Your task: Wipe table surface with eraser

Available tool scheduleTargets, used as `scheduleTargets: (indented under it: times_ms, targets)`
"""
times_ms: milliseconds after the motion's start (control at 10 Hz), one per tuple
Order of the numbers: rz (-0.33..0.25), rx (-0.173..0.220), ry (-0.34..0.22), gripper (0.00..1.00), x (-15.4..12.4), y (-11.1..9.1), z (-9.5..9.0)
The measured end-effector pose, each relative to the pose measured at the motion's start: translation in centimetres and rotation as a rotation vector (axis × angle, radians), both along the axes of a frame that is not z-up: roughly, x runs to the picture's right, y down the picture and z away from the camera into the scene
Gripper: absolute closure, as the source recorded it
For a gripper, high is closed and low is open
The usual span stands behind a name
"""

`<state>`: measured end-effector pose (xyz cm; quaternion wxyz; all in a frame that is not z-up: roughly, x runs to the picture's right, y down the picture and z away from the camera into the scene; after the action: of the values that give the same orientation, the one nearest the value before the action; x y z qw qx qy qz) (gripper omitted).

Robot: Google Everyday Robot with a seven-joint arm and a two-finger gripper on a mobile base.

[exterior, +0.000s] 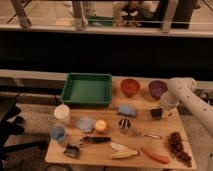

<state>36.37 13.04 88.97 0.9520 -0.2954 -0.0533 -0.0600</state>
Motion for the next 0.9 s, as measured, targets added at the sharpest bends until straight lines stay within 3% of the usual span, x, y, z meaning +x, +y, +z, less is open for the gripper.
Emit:
scheduleTargets:
  times_ms: [300,600,900]
  targets:
    - [0.001,-0.003,-0.024,0.97,-1.3,-0.5,1.0]
    - [-0.006,0.01,-0.073,0.97,-4.0,0.0,-0.2]
    - [-0.016,0.009,-0.102,0.97,-4.7,1.6,-2.3]
